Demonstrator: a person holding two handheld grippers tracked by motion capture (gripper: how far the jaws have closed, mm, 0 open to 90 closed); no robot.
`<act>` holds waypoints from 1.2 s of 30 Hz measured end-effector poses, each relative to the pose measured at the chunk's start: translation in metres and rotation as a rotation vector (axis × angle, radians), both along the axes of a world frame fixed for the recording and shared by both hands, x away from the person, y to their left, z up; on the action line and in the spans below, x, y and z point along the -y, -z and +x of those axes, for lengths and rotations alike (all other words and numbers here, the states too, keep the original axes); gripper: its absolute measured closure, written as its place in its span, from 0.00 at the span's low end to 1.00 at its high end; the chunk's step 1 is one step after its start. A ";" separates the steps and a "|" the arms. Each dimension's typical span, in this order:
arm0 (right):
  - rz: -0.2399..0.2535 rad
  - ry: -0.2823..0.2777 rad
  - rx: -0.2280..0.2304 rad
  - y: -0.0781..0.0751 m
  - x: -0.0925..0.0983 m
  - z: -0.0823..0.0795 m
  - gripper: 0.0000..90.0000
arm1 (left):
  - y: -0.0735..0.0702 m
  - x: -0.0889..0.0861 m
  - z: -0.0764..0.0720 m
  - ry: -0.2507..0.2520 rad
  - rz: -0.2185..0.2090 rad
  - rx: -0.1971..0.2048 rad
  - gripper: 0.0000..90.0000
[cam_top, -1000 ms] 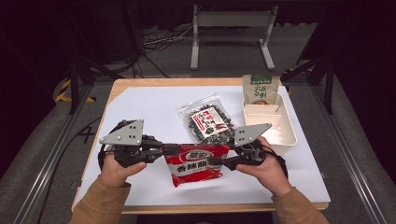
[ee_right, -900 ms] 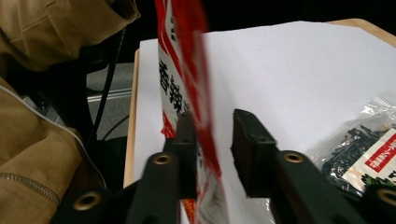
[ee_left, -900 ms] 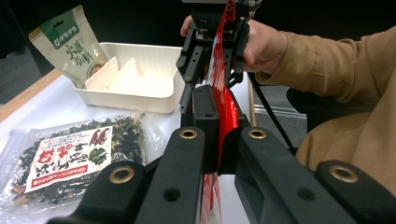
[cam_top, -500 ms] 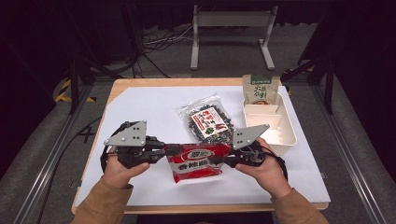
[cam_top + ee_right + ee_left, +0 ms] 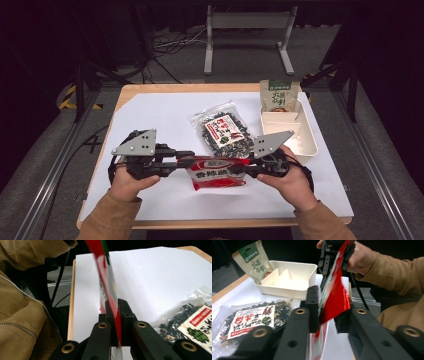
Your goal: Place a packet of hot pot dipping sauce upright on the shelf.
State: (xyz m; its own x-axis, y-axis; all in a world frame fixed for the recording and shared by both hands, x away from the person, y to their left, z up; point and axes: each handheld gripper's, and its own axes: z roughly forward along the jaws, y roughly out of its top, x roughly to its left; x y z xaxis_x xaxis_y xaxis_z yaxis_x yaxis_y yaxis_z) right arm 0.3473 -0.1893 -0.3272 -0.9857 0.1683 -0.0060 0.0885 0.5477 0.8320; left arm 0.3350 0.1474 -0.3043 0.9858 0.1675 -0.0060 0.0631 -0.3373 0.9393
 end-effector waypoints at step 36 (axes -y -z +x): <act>0.013 0.173 0.103 -0.059 0.091 0.035 0.98 | 0.045 -0.037 0.043 -0.260 0.055 -0.102 0.54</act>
